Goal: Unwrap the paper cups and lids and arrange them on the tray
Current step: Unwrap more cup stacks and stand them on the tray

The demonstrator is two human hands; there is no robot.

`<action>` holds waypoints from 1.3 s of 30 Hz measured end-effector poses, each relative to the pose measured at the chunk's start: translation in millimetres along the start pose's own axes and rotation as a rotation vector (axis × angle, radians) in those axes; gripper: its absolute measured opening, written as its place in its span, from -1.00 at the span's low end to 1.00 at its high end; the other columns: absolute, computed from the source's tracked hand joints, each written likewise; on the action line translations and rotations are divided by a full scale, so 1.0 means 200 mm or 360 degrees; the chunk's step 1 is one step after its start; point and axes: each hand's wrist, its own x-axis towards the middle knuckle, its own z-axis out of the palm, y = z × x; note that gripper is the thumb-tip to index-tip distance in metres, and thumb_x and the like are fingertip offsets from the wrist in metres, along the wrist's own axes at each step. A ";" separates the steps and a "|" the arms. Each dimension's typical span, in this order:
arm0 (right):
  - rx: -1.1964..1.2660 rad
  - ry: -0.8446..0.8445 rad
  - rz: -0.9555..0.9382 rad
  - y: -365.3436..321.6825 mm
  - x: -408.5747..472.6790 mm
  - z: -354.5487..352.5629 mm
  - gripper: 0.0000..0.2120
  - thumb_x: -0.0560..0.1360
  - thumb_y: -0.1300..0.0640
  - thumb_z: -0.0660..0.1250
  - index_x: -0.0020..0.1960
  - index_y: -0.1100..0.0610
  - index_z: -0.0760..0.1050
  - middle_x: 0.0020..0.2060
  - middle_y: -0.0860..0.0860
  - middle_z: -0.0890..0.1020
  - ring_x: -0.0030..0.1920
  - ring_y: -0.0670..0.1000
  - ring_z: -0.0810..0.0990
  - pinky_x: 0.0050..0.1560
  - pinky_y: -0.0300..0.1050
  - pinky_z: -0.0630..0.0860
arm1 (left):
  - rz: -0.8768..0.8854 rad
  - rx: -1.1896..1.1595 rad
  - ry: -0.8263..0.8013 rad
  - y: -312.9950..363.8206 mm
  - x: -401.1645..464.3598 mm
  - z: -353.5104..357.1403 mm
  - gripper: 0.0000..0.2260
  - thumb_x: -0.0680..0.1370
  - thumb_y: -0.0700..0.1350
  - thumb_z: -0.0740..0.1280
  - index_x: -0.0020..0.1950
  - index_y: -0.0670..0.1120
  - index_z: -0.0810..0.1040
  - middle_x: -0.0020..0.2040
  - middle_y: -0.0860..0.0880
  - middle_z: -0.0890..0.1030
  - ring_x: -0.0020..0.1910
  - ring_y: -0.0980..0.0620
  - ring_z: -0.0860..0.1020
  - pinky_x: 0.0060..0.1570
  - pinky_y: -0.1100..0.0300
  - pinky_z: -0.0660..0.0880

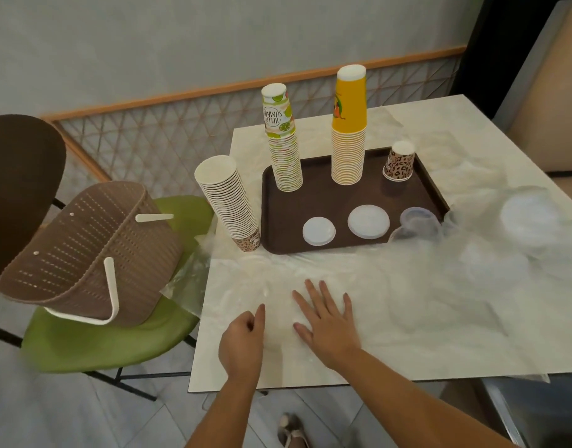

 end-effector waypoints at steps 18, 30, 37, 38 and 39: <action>0.0031 0.0005 0.0051 0.02 -0.02 0.01 -0.38 0.50 -0.20 -0.01 0.47 0.08 0.19 0.46 0.07 0.32 0.46 0.06 0.19 0.37 0.23 0.10 | 0.1010 0.0986 -0.0321 -0.01 0.08 0.23 -0.45 0.65 0.13 -0.22 0.51 -0.12 0.19 0.52 -0.12 0.19 0.52 -0.03 0.01 0.43 0.08 -0.13; -0.0052 -0.0010 0.0443 0.33 -0.10 -0.06 -0.25 0.57 -0.28 -0.25 0.45 0.23 0.28 0.46 0.13 0.29 0.48 0.12 0.09 0.42 0.06 -0.17 | 0.0905 0.0812 -0.0286 -0.03 0.07 0.25 -0.29 0.46 0.30 -0.35 0.49 -0.08 -0.36 0.51 -0.06 -0.31 0.54 -0.03 -0.18 0.43 0.18 -0.37; -0.0117 0.0054 0.0557 0.46 -0.14 -0.07 -0.26 0.57 -0.26 -0.29 0.47 0.20 0.23 0.46 0.14 0.29 0.44 0.17 0.28 0.41 0.11 0.06 | 0.0772 0.0963 -0.0213 -0.03 0.07 0.25 -0.35 0.58 0.28 -0.22 0.53 -0.08 0.09 0.53 -0.27 0.07 0.52 -0.20 0.00 0.42 -0.01 -0.25; -0.0107 0.0045 0.0581 0.45 -0.14 -0.07 -0.27 0.58 -0.25 -0.28 0.47 0.21 0.24 0.44 0.18 0.32 0.41 0.21 0.33 0.39 0.13 0.06 | 0.0763 0.0972 -0.0232 -0.03 0.08 0.24 -0.35 0.58 0.28 -0.22 0.53 -0.09 0.10 0.52 -0.26 0.11 0.51 -0.21 0.10 0.42 -0.03 -0.21; -0.0101 0.0055 0.0605 0.43 -0.13 -0.08 -0.32 0.59 -0.21 -0.24 0.46 0.20 0.25 0.40 0.22 0.36 0.38 0.26 0.37 0.35 0.17 0.07 | 0.0754 0.0974 -0.0247 -0.03 0.08 0.24 -0.34 0.58 0.27 -0.22 0.53 -0.12 0.11 0.51 -0.26 0.15 0.48 -0.21 0.17 0.42 -0.03 -0.17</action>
